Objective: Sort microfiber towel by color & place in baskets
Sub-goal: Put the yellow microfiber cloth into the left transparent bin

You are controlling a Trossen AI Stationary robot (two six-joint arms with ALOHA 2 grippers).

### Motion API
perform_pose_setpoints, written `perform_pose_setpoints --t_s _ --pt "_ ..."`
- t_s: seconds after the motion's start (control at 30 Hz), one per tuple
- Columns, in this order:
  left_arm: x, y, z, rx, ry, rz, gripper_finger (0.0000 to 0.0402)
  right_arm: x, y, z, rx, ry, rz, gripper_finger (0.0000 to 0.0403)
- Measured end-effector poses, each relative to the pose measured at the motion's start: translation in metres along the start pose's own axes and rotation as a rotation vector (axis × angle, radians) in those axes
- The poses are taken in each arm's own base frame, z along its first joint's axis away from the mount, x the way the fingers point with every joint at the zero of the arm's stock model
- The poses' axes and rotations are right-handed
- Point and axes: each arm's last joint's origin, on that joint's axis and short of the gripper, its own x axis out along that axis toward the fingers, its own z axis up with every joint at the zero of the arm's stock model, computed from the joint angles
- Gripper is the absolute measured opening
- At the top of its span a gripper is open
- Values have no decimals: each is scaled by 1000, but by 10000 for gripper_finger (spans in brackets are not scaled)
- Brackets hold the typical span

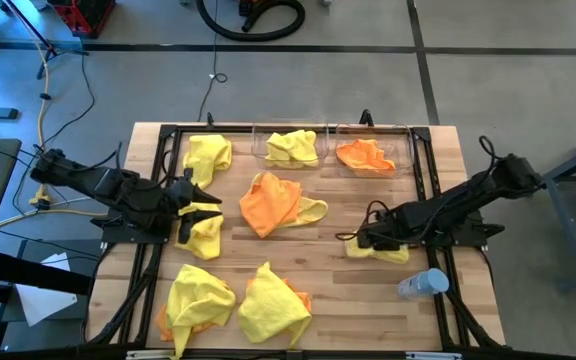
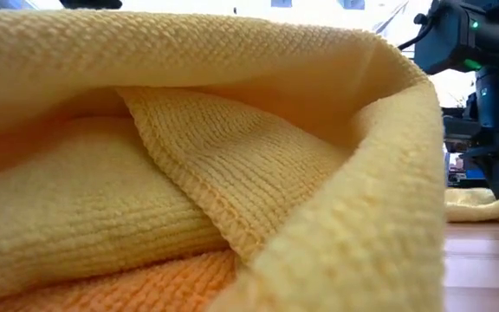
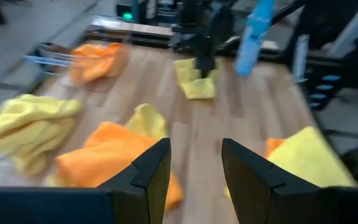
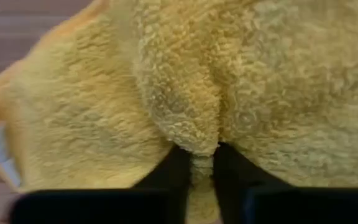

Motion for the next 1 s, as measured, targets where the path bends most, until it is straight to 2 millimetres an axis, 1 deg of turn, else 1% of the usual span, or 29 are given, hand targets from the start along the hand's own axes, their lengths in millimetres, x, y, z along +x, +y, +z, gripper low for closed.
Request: perform_pose_setpoints --t_s 0.03,0.07,0.17,0.23,0.33,0.47,0.57,0.63,0.73,0.83,0.9,1.0 --pt "0 0 0 13 1 1 133 -1 3 0 -11 -11 13 16" --pt "-1 0 0 23 0 -2 133 -3 6 -1 -20 -31 35 14" --pt "-1 0 -1 35 6 -19 133 -11 16 -1 -54 -91 81 17" --pt "-1 0 -2 40 19 -22 133 -22 26 -3 -73 -127 121 7" --pt "-1 0 -3 29 28 -20 133 -41 40 -6 -75 -203 182 7" --pt "-1 0 -3 19 30 -19 133 -78 61 -9 -107 -316 256 4" --pt "-1 0 -3 2 30 -19 133 -112 73 -9 -152 -394 291 3" --pt "-1 0 -3 -10 29 -19 133 -138 84 -6 -182 -455 347 2" --pt "-1 0 -3 -25 27 -18 133 -176 98 5 -238 -556 430 2" --pt "-1 1 -2 -43 20 1 133 -207 113 25 -291 -643 488 2" --pt "-1 1 -2 -53 12 29 133 -222 126 41 -334 -702 497 1" --pt "-1 2 -2 -55 5 37 133 -235 149 69 -402 -747 515 1"
